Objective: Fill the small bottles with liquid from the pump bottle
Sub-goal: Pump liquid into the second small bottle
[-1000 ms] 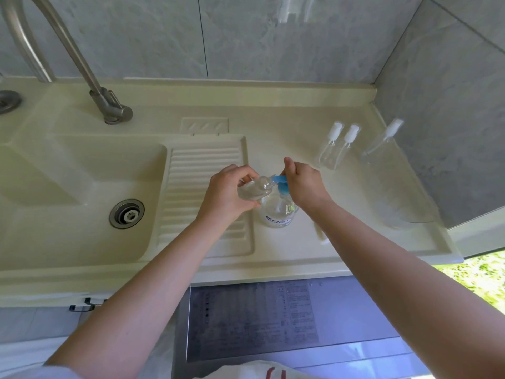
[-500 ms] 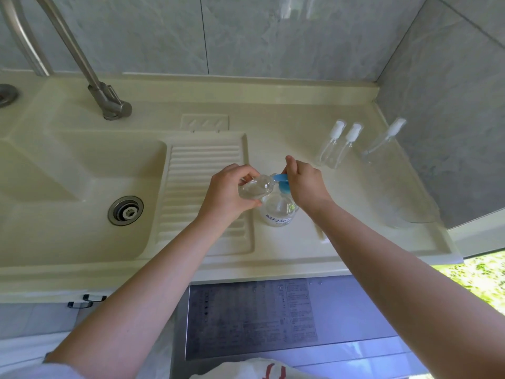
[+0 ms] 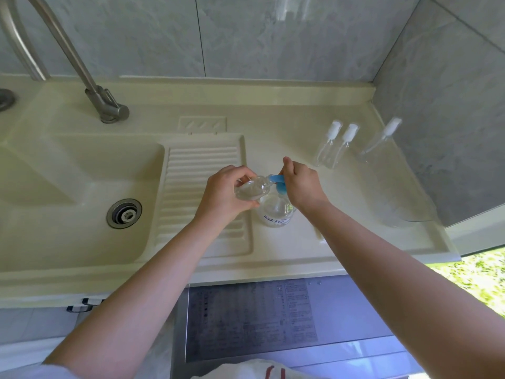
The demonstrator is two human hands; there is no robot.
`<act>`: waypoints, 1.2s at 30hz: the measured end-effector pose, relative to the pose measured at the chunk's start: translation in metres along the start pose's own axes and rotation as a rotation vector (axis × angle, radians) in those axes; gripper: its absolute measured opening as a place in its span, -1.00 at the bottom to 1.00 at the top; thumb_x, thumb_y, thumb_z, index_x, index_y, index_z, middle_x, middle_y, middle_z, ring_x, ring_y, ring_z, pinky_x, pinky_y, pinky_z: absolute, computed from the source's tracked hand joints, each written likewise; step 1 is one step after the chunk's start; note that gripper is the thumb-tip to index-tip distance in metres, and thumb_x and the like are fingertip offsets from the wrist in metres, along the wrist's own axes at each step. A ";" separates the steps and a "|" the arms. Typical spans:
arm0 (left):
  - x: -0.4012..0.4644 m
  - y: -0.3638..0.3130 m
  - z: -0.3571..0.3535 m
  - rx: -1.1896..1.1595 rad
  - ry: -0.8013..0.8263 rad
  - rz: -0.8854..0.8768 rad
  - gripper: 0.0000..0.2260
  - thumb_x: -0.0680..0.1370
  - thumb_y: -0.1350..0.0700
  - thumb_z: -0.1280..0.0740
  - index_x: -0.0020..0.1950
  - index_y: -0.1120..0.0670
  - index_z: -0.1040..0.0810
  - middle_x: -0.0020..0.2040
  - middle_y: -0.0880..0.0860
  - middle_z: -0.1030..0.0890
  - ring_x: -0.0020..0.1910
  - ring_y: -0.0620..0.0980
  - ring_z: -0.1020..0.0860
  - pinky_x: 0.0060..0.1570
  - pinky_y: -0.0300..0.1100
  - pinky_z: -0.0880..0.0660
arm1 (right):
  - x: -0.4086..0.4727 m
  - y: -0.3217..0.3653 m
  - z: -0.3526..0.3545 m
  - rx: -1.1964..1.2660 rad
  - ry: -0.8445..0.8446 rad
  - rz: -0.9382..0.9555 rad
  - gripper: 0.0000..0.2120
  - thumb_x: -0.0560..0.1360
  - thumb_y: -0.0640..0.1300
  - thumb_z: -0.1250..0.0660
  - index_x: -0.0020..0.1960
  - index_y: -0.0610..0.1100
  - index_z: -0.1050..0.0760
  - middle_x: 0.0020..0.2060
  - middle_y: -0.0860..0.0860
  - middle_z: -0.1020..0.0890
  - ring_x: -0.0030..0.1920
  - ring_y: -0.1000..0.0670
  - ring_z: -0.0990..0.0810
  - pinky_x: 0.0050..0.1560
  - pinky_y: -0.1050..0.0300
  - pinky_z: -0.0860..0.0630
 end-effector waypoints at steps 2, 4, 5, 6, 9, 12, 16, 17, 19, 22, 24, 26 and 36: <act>0.000 -0.002 0.002 -0.001 -0.003 -0.002 -0.56 0.15 0.21 -0.64 -0.03 0.00 -0.63 -0.09 -0.05 -0.60 -0.13 -0.08 -0.59 -0.01 -0.22 -0.52 | -0.001 -0.001 0.001 0.015 0.014 -0.016 -0.51 0.70 0.04 0.03 0.07 -0.31 -0.51 -0.18 -0.15 -0.49 -0.15 -0.13 -0.42 -0.11 0.12 -0.29; 0.000 -0.002 0.003 -0.002 -0.004 0.002 -0.55 0.16 0.21 -0.64 -0.01 0.01 -0.63 -0.08 -0.04 -0.61 -0.13 -0.07 -0.59 0.00 -0.22 -0.52 | 0.000 -0.001 0.000 0.024 0.052 -0.036 -0.53 0.70 0.02 0.02 0.12 -0.32 -0.50 -0.11 -0.21 -0.54 -0.08 -0.19 -0.47 -0.09 0.04 -0.36; -0.001 -0.002 0.004 -0.004 -0.006 0.002 -0.55 0.15 0.21 -0.64 -0.01 0.02 -0.63 -0.08 -0.04 -0.61 -0.13 -0.07 -0.59 0.00 -0.22 -0.52 | 0.001 -0.003 -0.001 0.033 0.071 -0.052 -0.55 0.69 -0.01 0.02 0.13 -0.33 -0.50 -0.04 -0.25 -0.57 -0.03 -0.22 -0.49 -0.02 -0.01 -0.39; 0.000 -0.002 0.005 -0.005 -0.008 0.000 -0.54 0.15 0.21 -0.64 -0.01 0.02 -0.63 -0.08 -0.04 -0.61 -0.13 -0.06 -0.59 0.00 -0.22 -0.52 | 0.002 -0.004 0.000 0.051 0.074 -0.066 -0.55 0.69 -0.02 0.02 0.12 -0.33 -0.50 0.01 -0.26 -0.58 0.00 -0.22 -0.49 0.00 -0.01 -0.41; 0.000 -0.003 0.005 -0.010 -0.009 0.000 -0.55 0.16 0.22 -0.63 -0.01 0.03 -0.63 -0.08 -0.03 -0.61 -0.13 -0.06 -0.59 -0.01 -0.24 -0.52 | 0.003 -0.004 0.001 0.036 0.061 -0.059 -0.49 0.70 0.03 0.03 0.09 -0.34 -0.52 -0.09 -0.23 -0.54 -0.10 -0.14 -0.43 -0.07 0.08 -0.33; 0.000 -0.004 0.002 0.000 0.004 0.006 -0.57 0.16 0.21 -0.64 -0.02 0.01 -0.63 -0.08 -0.04 -0.61 -0.13 -0.08 -0.59 -0.04 -0.28 -0.50 | 0.004 -0.002 -0.001 -0.021 0.046 -0.004 -0.51 0.70 0.02 0.04 0.11 -0.33 -0.51 -0.15 -0.16 -0.50 -0.13 -0.13 -0.41 -0.09 0.12 -0.29; 0.000 -0.001 -0.001 -0.003 0.003 0.000 -0.56 0.14 0.22 -0.64 -0.04 0.02 -0.63 -0.09 -0.03 -0.60 -0.15 -0.07 -0.59 -0.04 -0.26 -0.51 | 0.002 -0.003 0.000 0.006 0.005 0.018 -0.51 0.70 0.03 0.02 0.07 -0.32 -0.53 -0.19 -0.14 -0.51 -0.16 -0.12 -0.43 -0.13 0.14 -0.28; 0.000 -0.002 -0.001 -0.005 0.005 -0.002 -0.56 0.14 0.22 -0.64 -0.04 0.01 -0.63 -0.10 -0.04 -0.60 -0.15 -0.08 -0.59 -0.04 -0.25 -0.52 | 0.002 -0.004 0.000 0.009 0.010 0.012 -0.50 0.70 0.05 0.02 0.07 -0.32 -0.53 -0.19 -0.14 -0.51 -0.16 -0.12 -0.43 -0.13 0.14 -0.28; 0.000 -0.003 0.000 -0.011 0.000 -0.004 -0.57 0.14 0.22 -0.64 -0.05 0.01 -0.63 -0.10 -0.04 -0.60 -0.15 -0.08 -0.59 -0.04 -0.24 -0.53 | 0.003 -0.006 0.001 0.029 0.020 -0.013 -0.47 0.69 0.09 0.01 0.07 -0.32 -0.54 -0.17 -0.15 -0.53 -0.15 -0.12 -0.44 -0.12 0.12 -0.30; -0.002 -0.003 0.002 -0.027 -0.010 0.013 -0.58 0.16 0.21 -0.63 -0.05 0.01 -0.63 -0.09 -0.04 -0.61 -0.15 -0.08 -0.60 -0.05 -0.27 -0.51 | 0.005 -0.015 0.000 0.138 0.049 -0.104 -0.44 0.67 0.14 0.00 0.06 -0.29 -0.57 -0.04 -0.17 -0.60 -0.11 -0.09 -0.48 -0.17 0.11 -0.38; -0.003 0.000 0.002 -0.041 -0.004 0.032 -0.59 0.18 0.20 -0.63 -0.05 -0.01 -0.61 -0.08 -0.05 -0.62 -0.13 -0.08 -0.59 -0.07 -0.34 -0.50 | 0.005 -0.018 0.000 0.163 0.049 -0.120 -0.43 0.66 0.17 -0.01 0.06 -0.26 -0.58 -0.01 -0.14 -0.61 -0.15 -0.03 -0.47 -0.22 0.23 -0.37; -0.004 0.002 -0.001 -0.061 0.007 0.052 -0.59 0.19 0.20 -0.63 -0.04 -0.01 -0.61 -0.07 -0.05 -0.63 -0.13 -0.08 -0.60 -0.12 -0.44 -0.45 | 0.005 -0.020 0.001 0.189 0.041 -0.121 -0.44 0.66 0.18 -0.02 0.05 -0.24 -0.60 0.00 -0.12 -0.61 -0.14 -0.02 -0.48 -0.22 0.27 -0.36; -0.017 0.017 -0.011 -0.159 0.022 0.168 -0.62 0.20 0.16 -0.65 -0.06 0.00 -0.61 -0.12 -0.09 -0.64 -0.11 -0.06 -0.61 -0.07 -0.28 -0.53 | -0.006 -0.028 0.010 0.408 -0.026 -0.143 -0.51 0.65 0.19 -0.03 -0.04 -0.05 -0.64 -0.14 0.01 -0.63 -0.09 -0.03 -0.54 0.07 0.08 -0.45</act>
Point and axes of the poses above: each hand's wrist, its own x-axis towards the middle knuckle, its own z-axis out of the back of the hand, y = z × x, the point moved 10 cm from there along x, towards the middle knuckle
